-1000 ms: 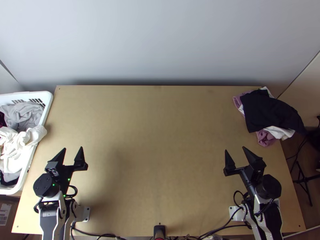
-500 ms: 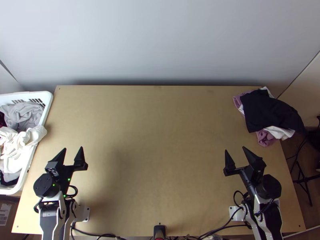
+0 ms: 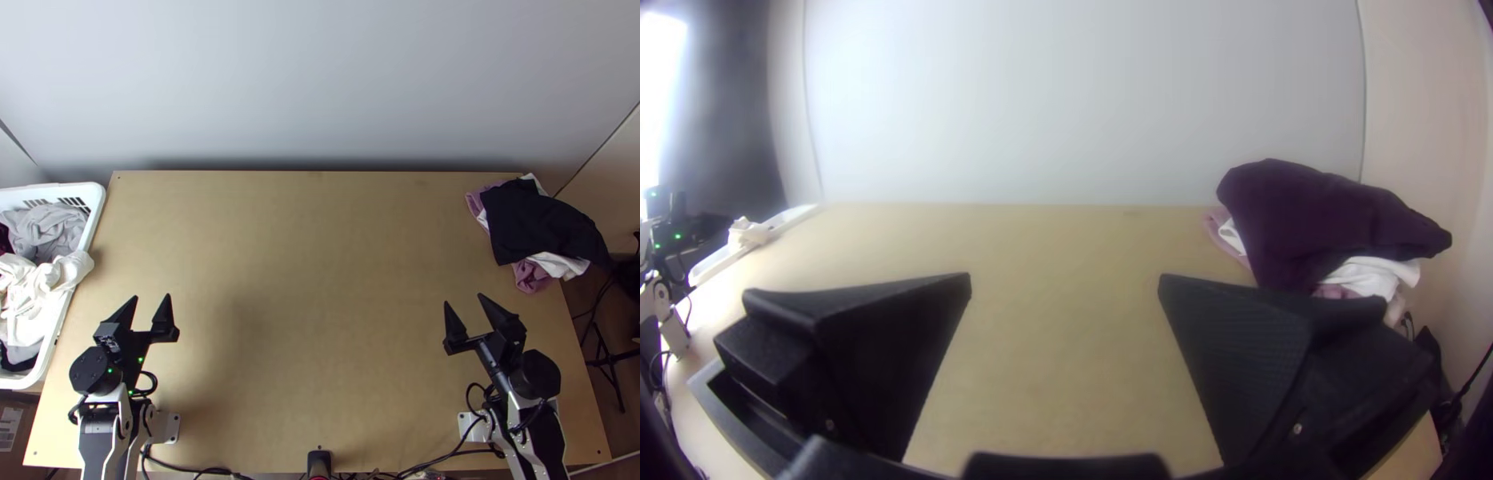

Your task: Fold the t-shirt

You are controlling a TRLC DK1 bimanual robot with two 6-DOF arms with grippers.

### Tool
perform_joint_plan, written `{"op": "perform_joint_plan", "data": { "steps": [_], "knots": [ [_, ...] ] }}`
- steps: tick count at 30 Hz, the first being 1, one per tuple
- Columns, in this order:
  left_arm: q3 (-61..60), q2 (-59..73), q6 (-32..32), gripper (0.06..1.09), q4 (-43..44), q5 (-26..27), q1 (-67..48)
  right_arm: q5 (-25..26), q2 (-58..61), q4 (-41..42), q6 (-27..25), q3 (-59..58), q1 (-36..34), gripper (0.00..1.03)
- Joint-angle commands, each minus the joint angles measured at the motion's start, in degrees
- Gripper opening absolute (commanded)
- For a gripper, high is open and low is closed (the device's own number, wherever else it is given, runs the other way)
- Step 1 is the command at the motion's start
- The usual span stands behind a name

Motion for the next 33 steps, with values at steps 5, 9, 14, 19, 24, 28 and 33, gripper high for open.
{"op": "perform_joint_plan", "data": {
  "steps": [5, 9, 14, 19, 24, 28, 33],
  "knots": [
    [-0.08, 0.23, 0.92, 1.04, -0.86, -3.24, 0.65, 1.55, 0.74, -1.04, 1.82, -0.09, 2.56, 0.98],
    [-0.08, -0.03, 0.40, 1.04, -0.78, -3.15, 1.62, 1.55, -0.06, -0.69, 1.91, 0.00, 3.26, 0.98],
    [0.01, 0.14, -0.83, 1.04, 0.98, -3.15, 1.71, 2.26, -0.06, 2.74, 0.50, 0.61, -1.13, 0.99],
    [1.51, 5.68, 1.45, 1.04, 6.43, -2.97, 1.18, 2.34, 1.61, 7.66, -1.26, 2.72, -2.10, 0.98],
    [12.84, 21.41, 2.68, 1.04, 7.57, -3.15, 0.65, 2.43, 23.41, 1.95, -1.70, 18.36, -2.01, 0.98],
    [27.08, 31.87, 2.42, 1.04, 1.86, -3.15, 0.92, 2.43, 27.19, 0.01, -1.26, 28.47, -2.10, 0.98],
    [48.53, 42.77, 2.07, 1.04, -7.37, -3.15, 0.21, 2.52, 40.73, -5.70, -0.20, 48.07, -0.17, 0.98]
  ]
}}
